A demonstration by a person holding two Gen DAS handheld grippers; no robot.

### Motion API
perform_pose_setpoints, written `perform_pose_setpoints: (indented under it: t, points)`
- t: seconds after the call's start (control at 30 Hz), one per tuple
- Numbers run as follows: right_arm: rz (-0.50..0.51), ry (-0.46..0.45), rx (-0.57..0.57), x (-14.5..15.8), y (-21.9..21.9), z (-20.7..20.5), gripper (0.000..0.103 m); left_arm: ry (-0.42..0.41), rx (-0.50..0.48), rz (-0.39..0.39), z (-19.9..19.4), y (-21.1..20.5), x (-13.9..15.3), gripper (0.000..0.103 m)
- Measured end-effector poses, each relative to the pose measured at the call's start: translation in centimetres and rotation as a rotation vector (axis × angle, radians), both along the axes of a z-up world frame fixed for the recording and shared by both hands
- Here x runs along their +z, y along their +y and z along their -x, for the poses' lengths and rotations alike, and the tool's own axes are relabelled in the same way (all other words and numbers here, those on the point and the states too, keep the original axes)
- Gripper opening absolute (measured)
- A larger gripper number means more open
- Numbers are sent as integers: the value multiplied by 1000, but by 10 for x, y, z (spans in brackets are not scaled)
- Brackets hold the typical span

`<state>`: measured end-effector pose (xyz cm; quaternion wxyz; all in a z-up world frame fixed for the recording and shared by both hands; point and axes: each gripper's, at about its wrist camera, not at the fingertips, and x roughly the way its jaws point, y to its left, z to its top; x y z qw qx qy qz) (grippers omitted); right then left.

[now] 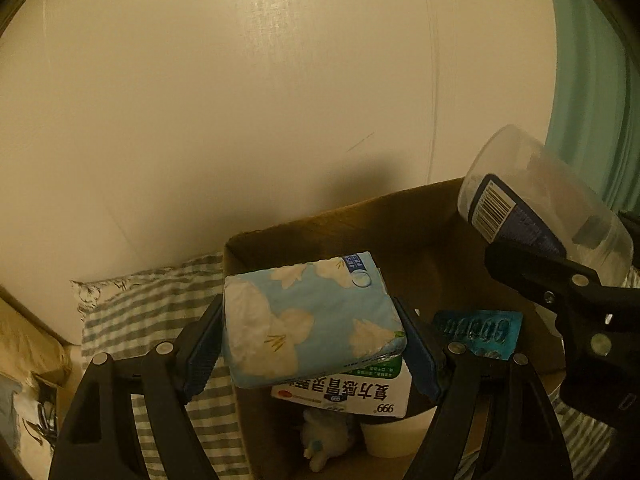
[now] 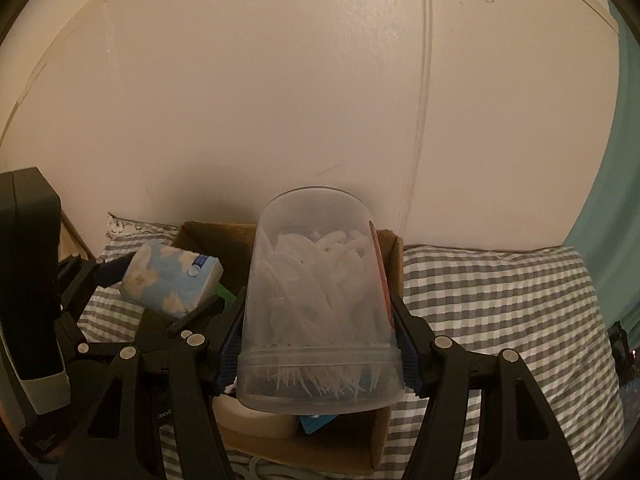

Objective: Organize objects
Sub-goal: 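Carry the floss cup and tissue pack into the cardboard box and release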

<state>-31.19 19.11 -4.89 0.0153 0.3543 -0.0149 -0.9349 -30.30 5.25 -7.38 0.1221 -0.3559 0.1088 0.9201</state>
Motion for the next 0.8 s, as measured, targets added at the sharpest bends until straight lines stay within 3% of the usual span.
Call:
perform_pose_setpoints:
  t: [0.1,0.17,0.2,0.43,0.63,0.8]
  points:
    - [33,13,-11,4,7,-2,65,-9,-2,-26,-6,-1,7,89]
    - [38,44,-28,11,10,-10,79,14,27,-30,-15,-1,20,103]
    - [37,60,-39,19,11,-16,83,38,43,-39,-22,-2,29,103]
    - [-27,130,-63,90,19,-57,83,95,78,-105,-74,-18,104,103]
    - [-50,191,-92,166,11,-129,83,161,90,-156,-108,-36,177,103]
    - [-63,237,-92,210,-8,-200,83,226,79,-161,-177,-46,217,103]
